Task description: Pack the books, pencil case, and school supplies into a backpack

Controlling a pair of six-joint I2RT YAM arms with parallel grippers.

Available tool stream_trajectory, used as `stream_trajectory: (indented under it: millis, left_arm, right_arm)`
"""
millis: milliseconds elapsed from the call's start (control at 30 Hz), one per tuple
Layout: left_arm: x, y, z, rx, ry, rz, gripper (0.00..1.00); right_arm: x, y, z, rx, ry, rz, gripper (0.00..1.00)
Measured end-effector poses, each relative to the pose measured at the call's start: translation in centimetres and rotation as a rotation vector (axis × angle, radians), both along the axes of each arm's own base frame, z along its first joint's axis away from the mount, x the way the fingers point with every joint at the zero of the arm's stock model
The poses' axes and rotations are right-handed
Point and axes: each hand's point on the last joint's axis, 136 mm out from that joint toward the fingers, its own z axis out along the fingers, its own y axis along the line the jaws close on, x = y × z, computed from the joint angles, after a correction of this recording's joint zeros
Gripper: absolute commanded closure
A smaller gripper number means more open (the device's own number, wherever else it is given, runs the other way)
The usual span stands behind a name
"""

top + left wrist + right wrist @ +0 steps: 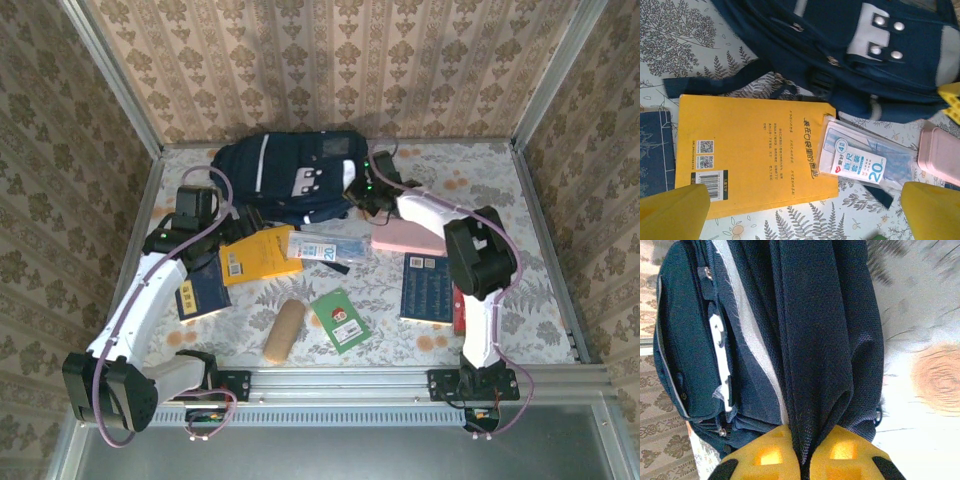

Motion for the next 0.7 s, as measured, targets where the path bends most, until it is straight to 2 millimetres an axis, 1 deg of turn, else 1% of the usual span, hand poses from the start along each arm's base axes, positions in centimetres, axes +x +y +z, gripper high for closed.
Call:
stream_trajectory:
  millis: [133,200,267,300,333,367,400,433,467,500,533,567,633,700]
  left_arm:
    - [0.1,-0.1,0.1,-0.007,-0.003,-0.004,0.01]
    - [0.2,-0.3,0.1,-0.017,-0.002,-0.005,0.01]
    - [0.4,-0.6,-0.1,-0.029,0.004,-0.007,0.02]
    - [0.6,-0.7,-0.4,-0.035,0.013,-0.008,0.02]
    - [0.7,-0.9,-0.7,-0.040,0.024,-0.010,0.02]
    - [0.8,-1.0,-1.0,-0.043,0.034,-0.012,0.03]
    - [0.8,-1.1,-1.3,-0.045,0.045,-0.015,0.03]
    - [0.9,-1.2,-1.5,-0.046,0.052,-0.018,0.02]
    - [0.9,-1.2,-1.6,-0.046,0.055,-0.019,0.02]
    - [0.8,-1.2,-1.6,-0.047,0.055,-0.020,0.02]
    - [0.8,-1.2,-1.6,-0.047,0.054,-0.020,0.02]
    - [0.9,-1.2,-1.6,-0.047,0.052,-0.020,0.00]
    - [0.9,-1.2,-1.6,-0.047,0.052,-0.020,0.00]
    - [0.9,-1.3,-1.5,-0.050,0.052,-0.025,0.00]
  right_arm:
    - [-0.6,-5.0,2.6,-0.056,0.001,-0.022,1.00]
    - [-1.3,-7.8,3.7,-0.084,0.003,-0.037,0.97]
    - [-1.9,-10.2,4.1,-0.107,0.019,-0.053,0.96]
    - [-2.1,-11.5,4.1,-0.119,0.034,-0.064,0.93]
    - [-2.3,-12.7,3.8,-0.131,0.050,-0.075,0.88]
    - [-2.5,-13.8,3.5,-0.142,0.067,-0.088,0.78]
    - [-2.8,-15.0,3.1,-0.158,0.089,-0.101,0.56]
    - [-3.1,-16.2,2.6,-0.188,0.112,-0.119,0.27]
    - [-3.4,-17.2,2.3,-0.217,0.130,-0.137,0.03]
    - [-3.7,-18.4,2.1,-0.255,0.149,-0.161,0.00]
    - [-4.1,-19.4,2.0,-0.305,0.173,-0.178,0.00]
    - [-4.3,-20.0,2.2,-0.350,0.189,-0.190,0.00]
    - [-4.0,-20.3,3.6,-0.450,0.179,-0.194,0.01]
    - [-3.5,-19.5,5.2,-0.519,0.127,-0.168,0.06]
